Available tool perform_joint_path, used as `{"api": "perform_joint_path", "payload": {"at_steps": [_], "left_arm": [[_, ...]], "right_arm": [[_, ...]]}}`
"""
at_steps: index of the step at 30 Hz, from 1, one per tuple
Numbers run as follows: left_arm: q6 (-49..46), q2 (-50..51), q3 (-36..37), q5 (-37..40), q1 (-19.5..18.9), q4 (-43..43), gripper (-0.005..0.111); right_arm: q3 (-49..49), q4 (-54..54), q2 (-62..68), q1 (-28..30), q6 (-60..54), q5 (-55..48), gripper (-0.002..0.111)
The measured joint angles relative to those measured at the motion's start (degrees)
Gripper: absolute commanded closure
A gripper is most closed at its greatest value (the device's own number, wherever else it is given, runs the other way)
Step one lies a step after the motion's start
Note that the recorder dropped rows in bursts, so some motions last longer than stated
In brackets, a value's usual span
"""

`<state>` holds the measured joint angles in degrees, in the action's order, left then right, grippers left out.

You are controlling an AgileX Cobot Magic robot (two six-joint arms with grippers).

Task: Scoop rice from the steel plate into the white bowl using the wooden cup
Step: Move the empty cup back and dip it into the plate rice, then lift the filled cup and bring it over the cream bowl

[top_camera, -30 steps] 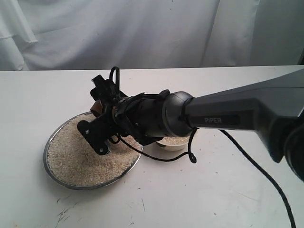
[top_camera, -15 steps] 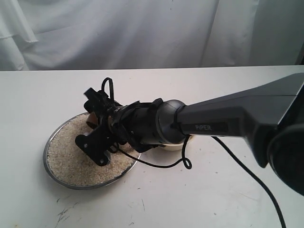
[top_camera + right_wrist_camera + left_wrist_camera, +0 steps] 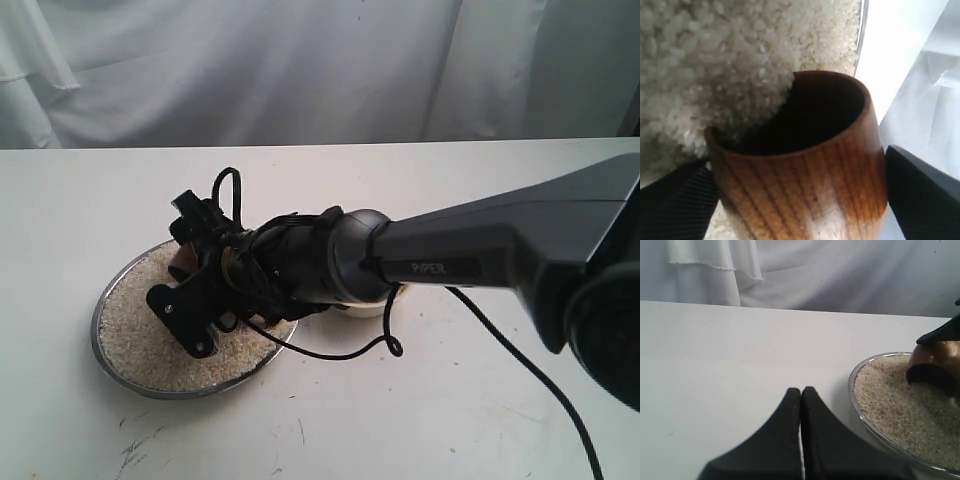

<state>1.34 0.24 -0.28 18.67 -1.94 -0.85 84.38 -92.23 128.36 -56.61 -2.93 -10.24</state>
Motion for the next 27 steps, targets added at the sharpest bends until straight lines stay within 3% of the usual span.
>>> {"api": "perform_joint_path", "payload": {"at_steps": [17,27], "left_arm": [[0.0,0.0,0.0,0.0,0.0,0.0,0.107],[0.0,0.0,0.0,0.0,0.0,0.0,0.107]], "right_arm": [[0.0,11.68,-0.71,-0.53,-0.1,2.32,0.108],[0.0,29.69,-4.12,0.7,-0.1,2.59,0.108]]}}
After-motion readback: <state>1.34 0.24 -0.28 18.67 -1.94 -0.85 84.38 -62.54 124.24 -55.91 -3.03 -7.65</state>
